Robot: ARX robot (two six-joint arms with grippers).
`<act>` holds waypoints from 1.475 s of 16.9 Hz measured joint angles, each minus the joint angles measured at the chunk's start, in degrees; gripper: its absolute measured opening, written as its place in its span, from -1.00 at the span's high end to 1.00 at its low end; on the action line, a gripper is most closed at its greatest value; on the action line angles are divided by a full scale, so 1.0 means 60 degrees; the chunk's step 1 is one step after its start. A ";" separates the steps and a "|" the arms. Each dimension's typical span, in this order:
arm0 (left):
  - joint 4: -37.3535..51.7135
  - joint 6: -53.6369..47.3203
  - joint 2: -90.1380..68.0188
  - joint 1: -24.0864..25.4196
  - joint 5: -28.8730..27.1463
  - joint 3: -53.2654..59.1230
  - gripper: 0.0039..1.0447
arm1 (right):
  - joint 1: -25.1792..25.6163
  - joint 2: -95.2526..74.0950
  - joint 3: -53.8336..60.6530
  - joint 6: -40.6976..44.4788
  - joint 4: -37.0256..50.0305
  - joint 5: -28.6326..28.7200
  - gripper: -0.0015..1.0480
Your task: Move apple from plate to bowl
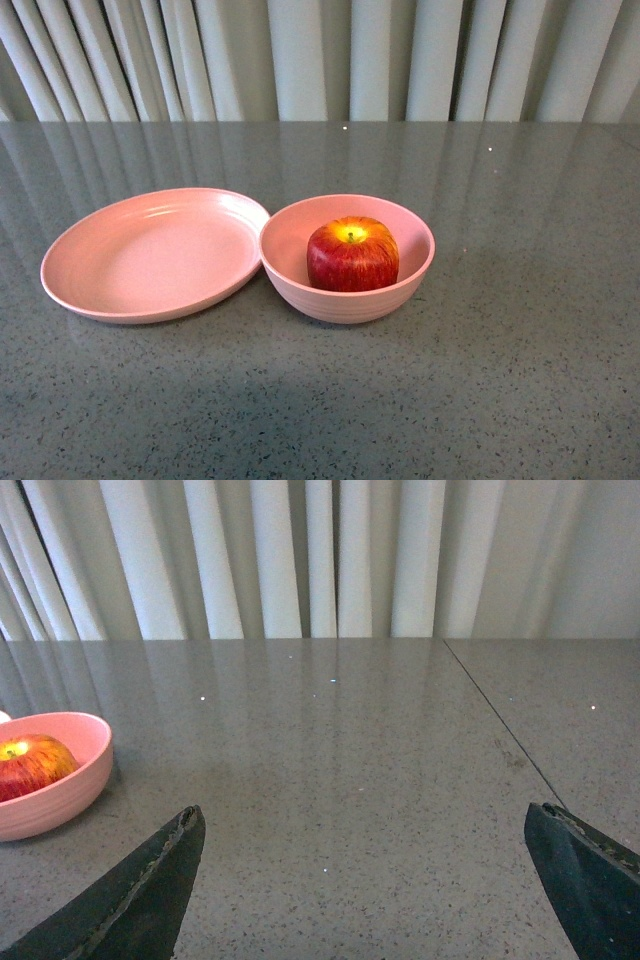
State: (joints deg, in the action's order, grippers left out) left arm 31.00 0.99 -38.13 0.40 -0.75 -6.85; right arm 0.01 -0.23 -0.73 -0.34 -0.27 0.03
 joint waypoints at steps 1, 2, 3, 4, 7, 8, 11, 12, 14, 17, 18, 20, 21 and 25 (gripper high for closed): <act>-0.0146 -0.0007 0.0277 -0.0069 0.0120 0.0146 0.98 | 0.0000 0.0000 0.0000 0.0000 0.0000 0.0000 -0.87; -0.0335 -0.0007 0.0579 -0.0098 0.0127 0.0302 0.98 | 0.0000 0.0000 0.0000 0.0000 0.0004 -0.0004 -0.87; -0.0495 -0.0004 0.0874 -0.0095 0.0127 0.0423 0.98 | 0.0000 0.0000 0.0000 0.0000 0.0000 -0.0004 -0.87; -0.0696 -0.0007 0.1198 -0.0095 0.0127 0.0514 0.98 | 0.0000 0.0000 0.0000 0.0000 0.0000 -0.0004 -0.87; -0.1304 -0.0004 0.2033 -0.0095 0.0127 0.0736 0.98 | 0.0000 0.0000 0.0000 0.0000 0.0004 -0.0004 -0.87; -0.1297 -0.0007 0.2240 -0.0095 0.0127 0.0820 0.98 | 0.0000 0.0000 0.0000 0.0000 0.0004 -0.0004 -0.87; -0.1916 -0.0007 0.3155 -0.0095 0.0127 0.1009 0.98 | 0.0000 0.0000 0.0000 0.0000 0.0000 0.0000 -0.87; -0.2393 -0.0007 0.3592 -0.0095 0.0127 0.1009 0.98 | 0.0000 0.0000 0.0000 0.0000 0.0004 0.0000 -0.87; -0.2983 -0.0007 0.4207 -0.0095 0.0127 0.1009 0.98 | 0.0000 0.0000 0.0000 0.0000 0.0004 -0.0004 -0.87; -0.3286 -0.0007 0.4455 -0.0095 0.0124 0.1009 0.98 | 0.0000 0.0000 0.0000 0.0000 0.0004 -0.0004 -0.87; -0.3377 -0.0007 0.4543 -0.0095 0.0127 0.1009 0.98 | 0.0000 0.0000 0.0000 0.0000 0.0004 -0.0004 -0.87; -0.3493 -0.0007 0.4710 -0.0095 0.0127 0.1009 0.98 | 0.0000 0.0000 0.0000 0.0000 0.0004 -0.0004 -0.87; -0.3993 -0.0011 0.5038 -0.0095 0.0120 0.0991 0.98 | 0.0000 0.0000 0.0000 0.0000 0.0004 0.0000 -0.87; -0.4987 -0.0025 0.6291 -0.0095 0.0135 0.0994 0.98 | 0.0000 0.0000 0.0000 0.0000 -0.0004 -0.0004 -0.87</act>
State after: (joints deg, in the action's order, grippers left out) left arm 1.08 0.84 -0.38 -0.16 0.05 -0.89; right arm 0.01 -0.23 -0.73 -0.34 -0.30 0.01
